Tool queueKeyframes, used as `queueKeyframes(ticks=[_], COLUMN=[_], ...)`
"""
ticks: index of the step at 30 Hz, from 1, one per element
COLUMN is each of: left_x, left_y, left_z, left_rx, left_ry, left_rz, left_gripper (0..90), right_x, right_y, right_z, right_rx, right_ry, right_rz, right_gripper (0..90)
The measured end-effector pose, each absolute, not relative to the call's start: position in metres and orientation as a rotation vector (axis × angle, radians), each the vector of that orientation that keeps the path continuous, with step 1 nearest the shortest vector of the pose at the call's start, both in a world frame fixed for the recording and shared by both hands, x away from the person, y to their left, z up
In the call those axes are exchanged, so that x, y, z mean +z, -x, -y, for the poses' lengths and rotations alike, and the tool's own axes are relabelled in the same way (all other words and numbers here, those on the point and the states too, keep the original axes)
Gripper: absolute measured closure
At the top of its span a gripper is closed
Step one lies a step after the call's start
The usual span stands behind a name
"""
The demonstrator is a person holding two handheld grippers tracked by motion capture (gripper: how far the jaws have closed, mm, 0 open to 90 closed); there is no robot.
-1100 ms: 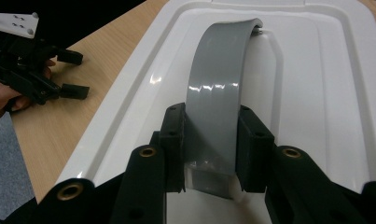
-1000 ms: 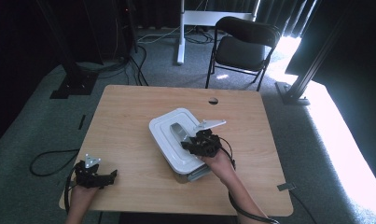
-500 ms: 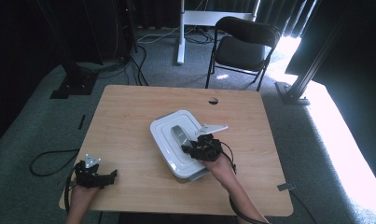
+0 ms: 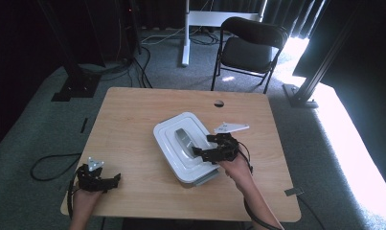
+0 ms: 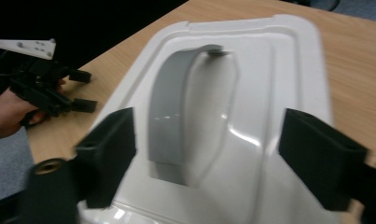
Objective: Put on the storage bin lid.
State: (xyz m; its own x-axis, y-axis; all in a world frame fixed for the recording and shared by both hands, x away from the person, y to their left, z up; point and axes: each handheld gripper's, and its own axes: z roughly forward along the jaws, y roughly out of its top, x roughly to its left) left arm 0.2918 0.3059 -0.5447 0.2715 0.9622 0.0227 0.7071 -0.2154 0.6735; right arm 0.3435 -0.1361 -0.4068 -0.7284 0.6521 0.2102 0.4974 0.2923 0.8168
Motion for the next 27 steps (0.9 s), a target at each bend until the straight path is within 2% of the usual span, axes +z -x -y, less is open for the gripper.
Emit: queueKeyframes(ticks=[7,13,21,27], left_x=[-0.532,-0.531,-0.526,-0.528], left_y=[-0.294,-0.297,-0.304,-0.310], left_z=[-0.290,-0.275,-0.258,-0.245], left_rx=[0.641,0.605,0.589,0.608], left_ry=[-1.981,-1.973,-1.957,-1.971], left_rz=[-1.481,-1.417,-1.385,-1.384], left_gripper=[0.0,0.1,0.1,0.1], right_x=[-0.406,-0.410,-0.442,-0.473], right_y=[-0.354,-0.365,-0.385,-0.392], right_z=[0.167,0.191,0.225,0.233], right_rx=[1.463,1.418,1.347,1.257], right_ry=[-1.139,-1.180,-1.345,-1.415], right_rz=[-2.242,-2.145,-2.015,-2.008], right_gripper=[13.8,13.7,13.5,13.2])
